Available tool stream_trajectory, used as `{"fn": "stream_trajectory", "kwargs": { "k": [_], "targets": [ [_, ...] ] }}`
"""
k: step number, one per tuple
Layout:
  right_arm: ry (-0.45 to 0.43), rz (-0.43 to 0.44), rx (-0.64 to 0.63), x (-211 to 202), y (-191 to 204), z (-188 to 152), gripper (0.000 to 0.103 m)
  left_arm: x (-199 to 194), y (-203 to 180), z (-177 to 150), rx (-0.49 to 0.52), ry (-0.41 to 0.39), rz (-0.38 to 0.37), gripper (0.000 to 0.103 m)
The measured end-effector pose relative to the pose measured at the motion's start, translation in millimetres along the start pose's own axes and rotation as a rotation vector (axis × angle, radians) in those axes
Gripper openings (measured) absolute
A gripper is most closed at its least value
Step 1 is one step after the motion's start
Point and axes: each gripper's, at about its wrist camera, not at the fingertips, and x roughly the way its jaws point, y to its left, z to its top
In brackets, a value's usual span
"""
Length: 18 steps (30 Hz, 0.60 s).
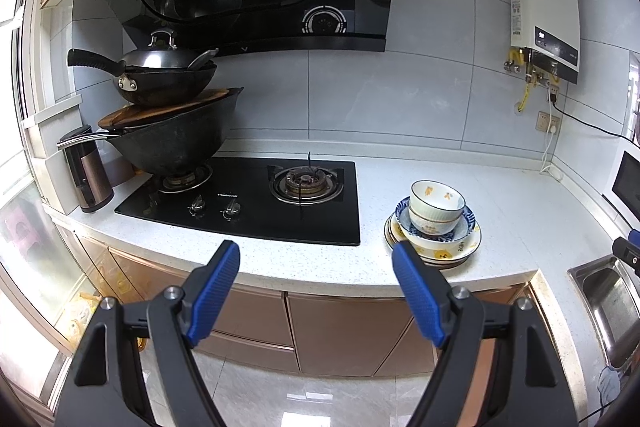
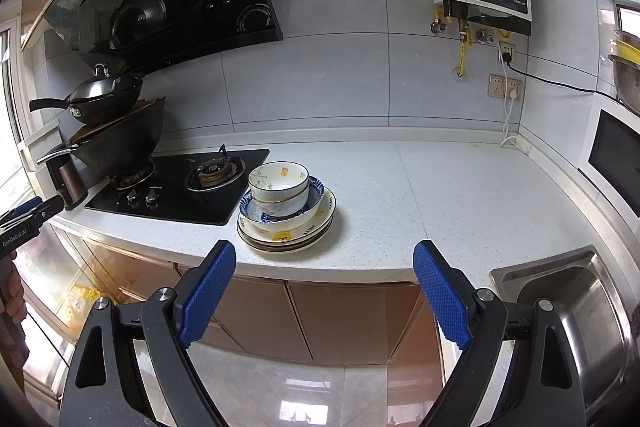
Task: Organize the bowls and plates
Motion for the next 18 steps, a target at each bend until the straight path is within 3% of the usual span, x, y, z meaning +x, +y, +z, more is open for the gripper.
{"fn": "stream_trajectory", "kwargs": {
  "k": [18],
  "targets": [
    [0.01, -0.008, -0.001, -0.7, 0.3, -3.8, 0.087, -0.3, -3.5, -5.5, 0.008, 0.008, -0.012, 0.078]
  ]
}}
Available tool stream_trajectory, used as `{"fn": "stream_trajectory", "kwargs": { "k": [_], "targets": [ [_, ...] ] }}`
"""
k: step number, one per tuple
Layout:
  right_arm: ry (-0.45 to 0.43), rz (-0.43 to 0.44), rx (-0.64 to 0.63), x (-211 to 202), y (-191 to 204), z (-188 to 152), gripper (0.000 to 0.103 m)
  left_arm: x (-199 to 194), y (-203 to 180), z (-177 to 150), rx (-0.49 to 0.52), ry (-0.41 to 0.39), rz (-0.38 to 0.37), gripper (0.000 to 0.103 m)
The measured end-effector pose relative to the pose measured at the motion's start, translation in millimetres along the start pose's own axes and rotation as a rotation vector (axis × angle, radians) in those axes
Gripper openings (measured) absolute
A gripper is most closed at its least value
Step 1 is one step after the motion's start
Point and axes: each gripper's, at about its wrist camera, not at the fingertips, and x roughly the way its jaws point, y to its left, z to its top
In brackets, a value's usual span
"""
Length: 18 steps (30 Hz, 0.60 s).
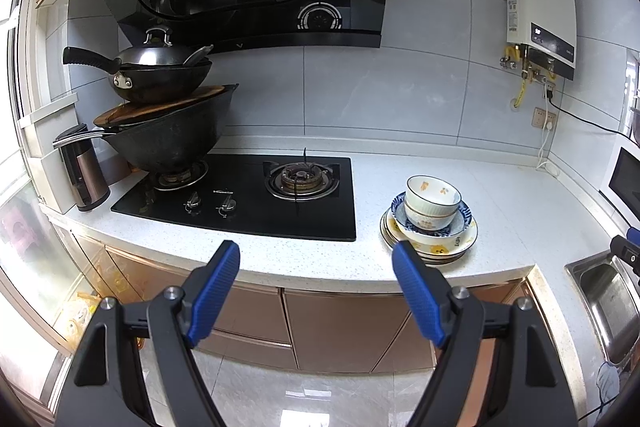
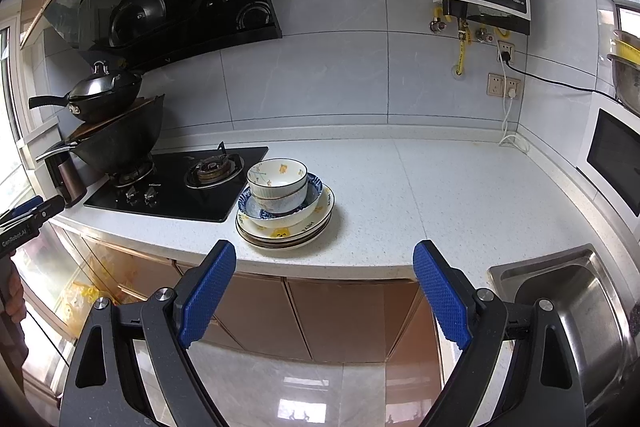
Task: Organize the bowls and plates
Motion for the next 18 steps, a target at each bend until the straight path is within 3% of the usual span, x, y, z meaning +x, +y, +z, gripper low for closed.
{"fn": "stream_trajectory", "kwargs": {
  "k": [18],
  "targets": [
    [0.005, 0.001, -0.005, -0.6, -0.4, -0.8, 0.087, 1.6, -1.3, -1.5, 0.001, 0.007, -0.009, 0.078]
  ]
}}
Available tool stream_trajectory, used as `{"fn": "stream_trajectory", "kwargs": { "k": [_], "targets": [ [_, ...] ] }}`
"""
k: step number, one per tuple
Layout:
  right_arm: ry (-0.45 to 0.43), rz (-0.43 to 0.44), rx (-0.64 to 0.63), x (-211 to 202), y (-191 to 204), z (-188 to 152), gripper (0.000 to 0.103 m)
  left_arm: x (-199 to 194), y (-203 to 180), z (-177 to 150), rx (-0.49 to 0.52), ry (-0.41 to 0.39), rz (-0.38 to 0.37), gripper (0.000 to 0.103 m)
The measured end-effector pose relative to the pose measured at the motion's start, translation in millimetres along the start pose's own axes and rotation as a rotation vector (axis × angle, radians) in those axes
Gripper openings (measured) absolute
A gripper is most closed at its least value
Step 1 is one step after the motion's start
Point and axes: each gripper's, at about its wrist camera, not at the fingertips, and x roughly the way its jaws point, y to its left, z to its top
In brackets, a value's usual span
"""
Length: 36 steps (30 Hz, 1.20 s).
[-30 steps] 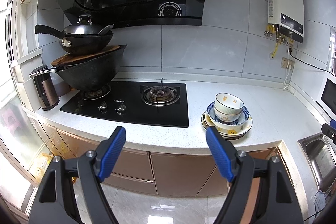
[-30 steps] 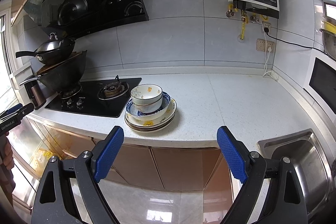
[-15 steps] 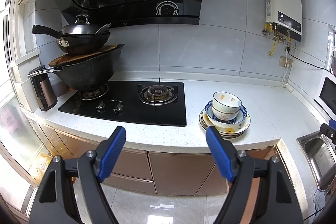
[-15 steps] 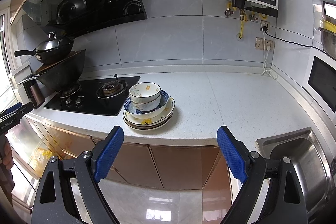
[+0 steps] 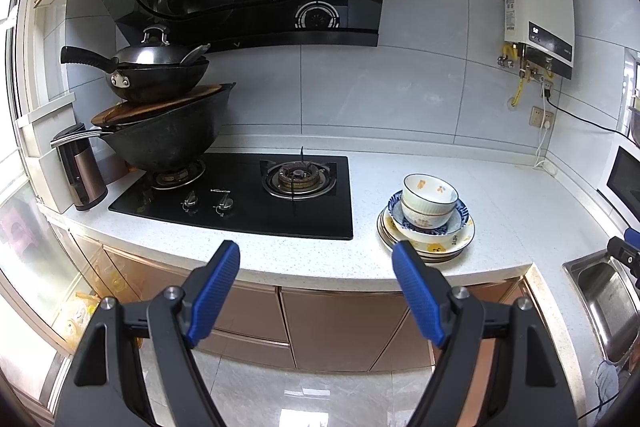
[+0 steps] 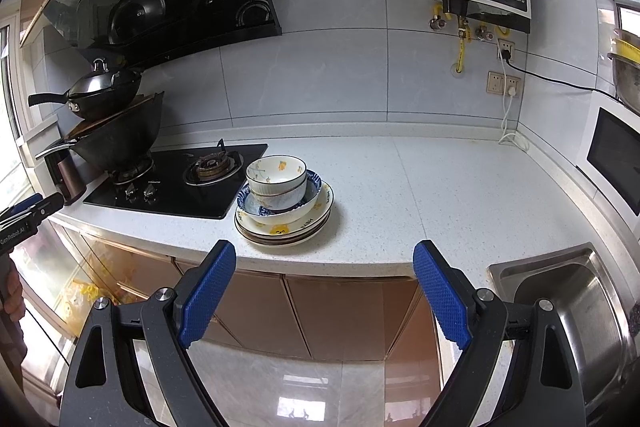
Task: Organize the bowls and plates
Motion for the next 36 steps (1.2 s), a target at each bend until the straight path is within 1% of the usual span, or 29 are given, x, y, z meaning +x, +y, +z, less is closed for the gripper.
{"fn": "stream_trajectory", "kwargs": {
  "k": [13, 28, 36],
  "targets": [
    [0.006, 0.008, -0.017, 2.0, 2.7, 1.0, 0.087, -4.2, -1.7, -1.3, 0.002, 0.004, -0.004, 0.078],
    [0.008, 0.007, -0.016, 3.3, 3.1, 1.9, 0.087, 2.2, -2.4, 2.3, 0.025, 0.021, -0.035, 0.078],
    [0.01, 0.009, -0.017, 4.4, 3.8, 1.8, 0.087, 5.4, -0.5, 2.0, 0.029, 0.031, -0.033, 0.078]
  ]
}}
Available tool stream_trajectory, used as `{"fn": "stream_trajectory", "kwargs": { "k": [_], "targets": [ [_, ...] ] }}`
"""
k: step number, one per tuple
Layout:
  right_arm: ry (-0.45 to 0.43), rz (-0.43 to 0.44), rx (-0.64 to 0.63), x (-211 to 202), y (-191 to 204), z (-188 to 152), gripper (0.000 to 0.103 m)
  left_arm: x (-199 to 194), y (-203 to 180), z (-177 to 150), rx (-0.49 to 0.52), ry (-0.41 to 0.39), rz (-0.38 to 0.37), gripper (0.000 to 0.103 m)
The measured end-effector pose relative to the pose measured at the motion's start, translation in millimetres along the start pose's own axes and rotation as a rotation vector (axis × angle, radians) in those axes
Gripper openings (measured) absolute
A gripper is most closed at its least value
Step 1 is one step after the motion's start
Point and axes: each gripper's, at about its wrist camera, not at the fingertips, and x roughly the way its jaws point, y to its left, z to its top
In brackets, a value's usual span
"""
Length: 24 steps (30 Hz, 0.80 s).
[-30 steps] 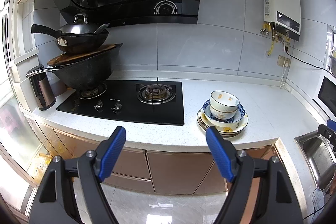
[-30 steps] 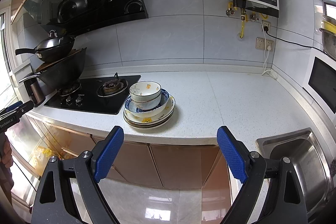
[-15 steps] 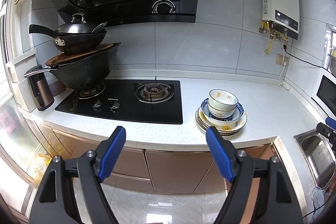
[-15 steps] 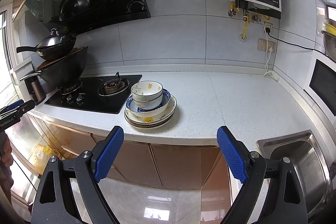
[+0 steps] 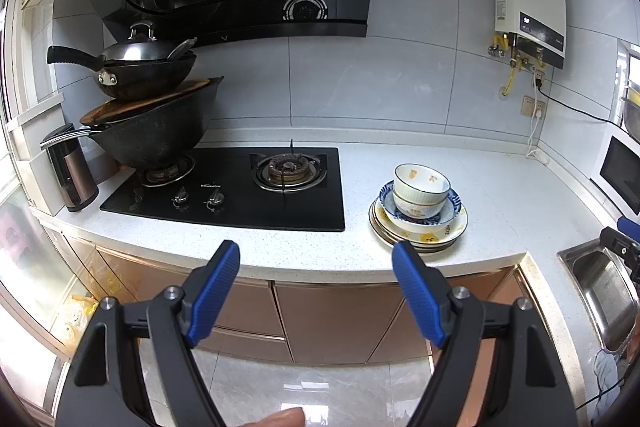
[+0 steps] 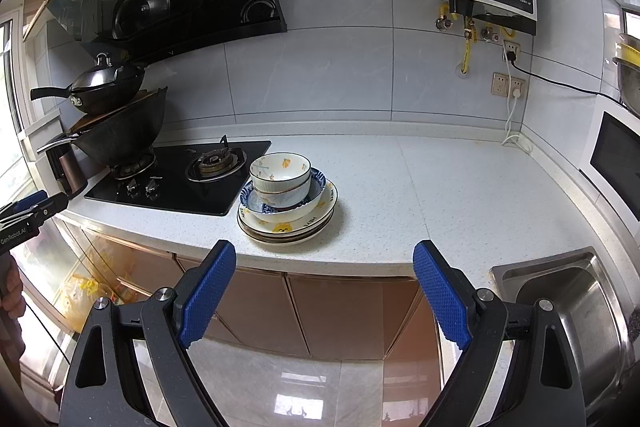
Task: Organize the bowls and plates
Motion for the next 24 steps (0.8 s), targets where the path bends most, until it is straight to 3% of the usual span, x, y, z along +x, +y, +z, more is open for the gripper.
{"fn": "stream_trajectory", "kwargs": {
  "k": [24],
  "targets": [
    [0.002, 0.0, -0.001, 4.1, 1.5, -0.2, 0.087, 6.8, 1.9, -3.0, 0.018, 0.017, -0.005, 0.078]
  ]
}}
